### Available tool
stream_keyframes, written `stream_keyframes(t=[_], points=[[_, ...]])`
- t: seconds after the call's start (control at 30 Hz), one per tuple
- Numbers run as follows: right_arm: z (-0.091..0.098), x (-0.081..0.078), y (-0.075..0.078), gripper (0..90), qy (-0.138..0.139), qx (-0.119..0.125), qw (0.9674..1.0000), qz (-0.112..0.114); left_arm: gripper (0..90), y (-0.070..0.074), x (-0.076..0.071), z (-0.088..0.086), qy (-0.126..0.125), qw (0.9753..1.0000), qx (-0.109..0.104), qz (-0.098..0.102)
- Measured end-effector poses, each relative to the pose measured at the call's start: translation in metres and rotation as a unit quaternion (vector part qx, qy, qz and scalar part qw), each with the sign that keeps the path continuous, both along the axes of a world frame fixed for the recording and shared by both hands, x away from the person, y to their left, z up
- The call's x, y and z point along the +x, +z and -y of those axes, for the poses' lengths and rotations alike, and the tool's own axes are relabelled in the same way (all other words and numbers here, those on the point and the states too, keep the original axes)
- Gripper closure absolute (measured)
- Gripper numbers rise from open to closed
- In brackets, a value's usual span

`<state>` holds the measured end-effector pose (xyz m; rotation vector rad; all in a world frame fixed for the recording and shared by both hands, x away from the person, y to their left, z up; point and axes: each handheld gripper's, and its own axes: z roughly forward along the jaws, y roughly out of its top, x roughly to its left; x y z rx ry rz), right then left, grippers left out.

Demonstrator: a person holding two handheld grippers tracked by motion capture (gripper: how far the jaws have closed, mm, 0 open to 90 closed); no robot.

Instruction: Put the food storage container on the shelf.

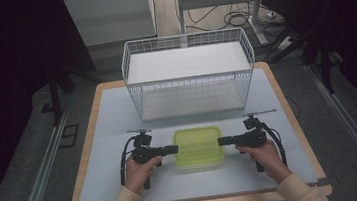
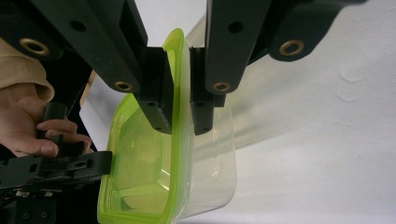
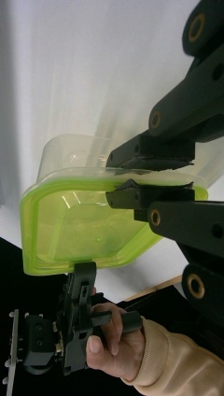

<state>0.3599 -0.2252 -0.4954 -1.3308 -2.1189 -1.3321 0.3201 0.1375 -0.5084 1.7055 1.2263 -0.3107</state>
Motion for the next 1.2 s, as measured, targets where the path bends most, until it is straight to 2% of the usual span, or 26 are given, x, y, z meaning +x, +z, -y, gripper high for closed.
stream_keyframes(t=[0.2,0.3,0.7,0.9,1.03,1.2], points=[[-0.001,-0.001,0.002,81.6,0.0,0.001,1.0,0.005,80.8,0.002,-0.001,-0.001,0.0,1.0,-0.001,0.0],[-0.001,-0.001,0.003,81.6,-0.001,0.002,1.0,0.006,80.8,0.004,-0.002,-0.001,0.004,1.0,-0.003,0.008],[-0.001,-0.006,0.018,81.6,-0.004,0.018,0.9992,0.034,80.8,0.021,-0.008,-0.003,0.006,0.9993,-0.002,0.036],[-0.003,-0.007,0.027,81.7,-0.002,0.021,0.9986,0.049,80.8,0.026,-0.009,-0.006,0.007,0.9993,-0.009,0.037],[-0.005,-0.006,0.031,81.8,-0.003,0.02,0.9984,0.053,80.8,0.035,-0.007,-0.007,0.009,0.999,-0.006,0.043],[-0.006,-0.004,0.044,81.7,-0.003,0.024,0.9976,0.064,80.8,0.048,-0.004,-0.009,0.009,0.9986,-0.005,0.051]])
